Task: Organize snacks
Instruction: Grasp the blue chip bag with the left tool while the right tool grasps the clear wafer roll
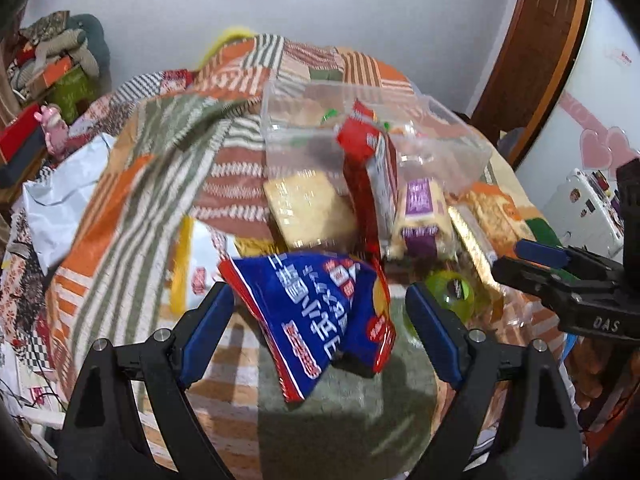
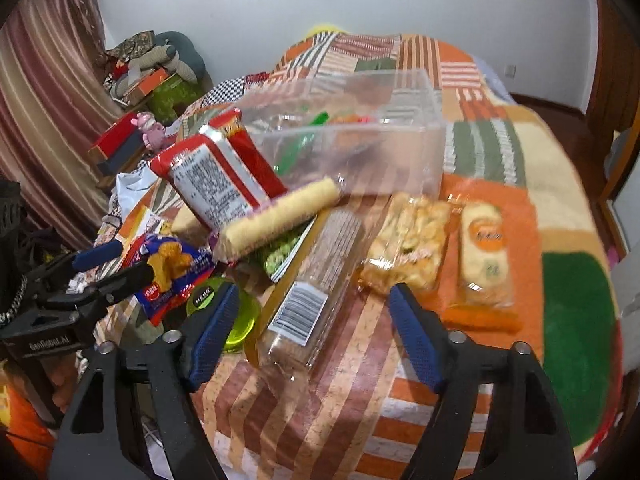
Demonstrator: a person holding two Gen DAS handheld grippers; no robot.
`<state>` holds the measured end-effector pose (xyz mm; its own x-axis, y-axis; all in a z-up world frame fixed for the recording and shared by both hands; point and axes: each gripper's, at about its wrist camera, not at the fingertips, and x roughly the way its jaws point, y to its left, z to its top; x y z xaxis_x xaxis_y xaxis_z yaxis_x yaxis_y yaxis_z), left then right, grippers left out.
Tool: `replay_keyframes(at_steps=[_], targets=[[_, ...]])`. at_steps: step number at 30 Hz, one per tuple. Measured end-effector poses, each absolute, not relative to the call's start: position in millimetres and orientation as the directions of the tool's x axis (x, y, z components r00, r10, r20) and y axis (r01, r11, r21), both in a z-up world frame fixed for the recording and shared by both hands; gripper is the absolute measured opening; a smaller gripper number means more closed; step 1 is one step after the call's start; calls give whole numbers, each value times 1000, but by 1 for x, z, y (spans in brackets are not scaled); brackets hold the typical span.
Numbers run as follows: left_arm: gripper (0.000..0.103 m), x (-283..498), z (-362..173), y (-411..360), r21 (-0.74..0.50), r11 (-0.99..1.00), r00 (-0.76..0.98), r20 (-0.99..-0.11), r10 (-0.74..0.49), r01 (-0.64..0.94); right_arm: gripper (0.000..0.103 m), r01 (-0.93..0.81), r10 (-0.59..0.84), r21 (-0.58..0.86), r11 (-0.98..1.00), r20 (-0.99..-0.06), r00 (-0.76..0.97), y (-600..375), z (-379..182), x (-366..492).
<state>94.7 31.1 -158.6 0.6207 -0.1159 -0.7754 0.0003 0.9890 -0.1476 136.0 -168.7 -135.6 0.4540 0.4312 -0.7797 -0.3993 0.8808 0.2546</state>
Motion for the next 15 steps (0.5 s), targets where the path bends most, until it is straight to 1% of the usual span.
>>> replay_keyframes(at_steps=[1,3,4,7,10,15], targets=[[88,95,-163,31,-146,989,612,-782,-115,-2,58,-402,432,256,879,-785,445,-168,-137,136],[88,96,-169,31,-152,988,601,-790,-118,-6,52,-407,433,259,876,-795,425,-164,-143,137],[88,97,-173,32,-160,987,595,-794,-123,-10,51,-409,435,262,874,-797,419,-164,-145,136],[88,100,-181,36,-185,982,584,-800,-136,-25,50,-405,455,292,866,-796,399,-162,-150,138],[88,103,-184,37,-213,977,583,-798,-155,-31,51,-406,449,287,868,-803,392,-159,-152,142],[88,109,-190,33,-212,977,584,-798,-151,-37,51,-399,442,284,872,-809,389,-155,-154,149]])
